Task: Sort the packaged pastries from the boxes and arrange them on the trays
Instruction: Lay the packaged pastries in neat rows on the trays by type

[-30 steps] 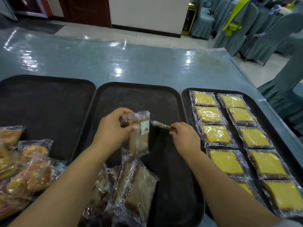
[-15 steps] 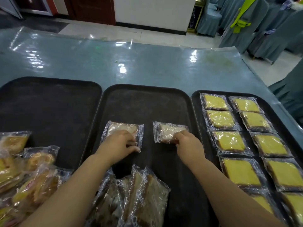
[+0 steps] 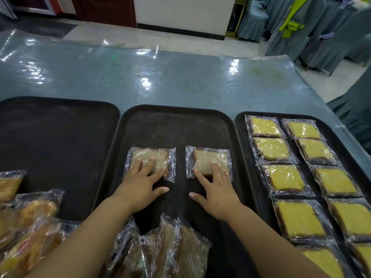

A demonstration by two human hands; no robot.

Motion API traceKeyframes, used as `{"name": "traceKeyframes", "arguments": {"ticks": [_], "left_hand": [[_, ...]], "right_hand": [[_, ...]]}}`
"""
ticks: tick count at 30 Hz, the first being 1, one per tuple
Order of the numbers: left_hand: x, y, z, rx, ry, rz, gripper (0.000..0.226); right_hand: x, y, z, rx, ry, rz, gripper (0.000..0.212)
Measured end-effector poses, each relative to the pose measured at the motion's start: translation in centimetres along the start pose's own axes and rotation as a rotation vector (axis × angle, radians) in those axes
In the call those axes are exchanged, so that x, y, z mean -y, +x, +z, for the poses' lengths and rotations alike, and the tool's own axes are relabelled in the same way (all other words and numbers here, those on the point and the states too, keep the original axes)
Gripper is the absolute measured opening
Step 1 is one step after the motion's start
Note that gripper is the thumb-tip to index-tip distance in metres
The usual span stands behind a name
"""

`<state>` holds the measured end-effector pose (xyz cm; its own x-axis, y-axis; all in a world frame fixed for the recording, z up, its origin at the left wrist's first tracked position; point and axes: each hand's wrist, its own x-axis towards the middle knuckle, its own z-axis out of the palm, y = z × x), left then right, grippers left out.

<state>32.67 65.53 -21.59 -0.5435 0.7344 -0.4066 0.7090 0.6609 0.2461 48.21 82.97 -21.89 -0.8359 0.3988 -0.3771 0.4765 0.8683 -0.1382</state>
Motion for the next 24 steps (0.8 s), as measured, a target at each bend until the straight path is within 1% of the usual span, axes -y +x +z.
{"name": "traceKeyframes", "arguments": {"ticks": [7, 15, 24], "left_hand": [[0.8, 5.3, -1.9, -0.02, 0.021, 0.022, 0.07], [1.6, 11.4, -4.2, -0.031, 0.061, 0.014, 0.074], [2.1, 14.3, -4.9, -0.053, 0.093, 0.031, 0.072]], "right_hand": [[-0.6, 5.1, -1.3, -0.042, -0.016, -0.013, 0.074], [-1.4, 10.3, -3.1, -0.035, -0.029, 0.009, 0.078], [-2.1, 13.4, -4.2, -0.046, -0.014, 0.011, 0.077]]}}
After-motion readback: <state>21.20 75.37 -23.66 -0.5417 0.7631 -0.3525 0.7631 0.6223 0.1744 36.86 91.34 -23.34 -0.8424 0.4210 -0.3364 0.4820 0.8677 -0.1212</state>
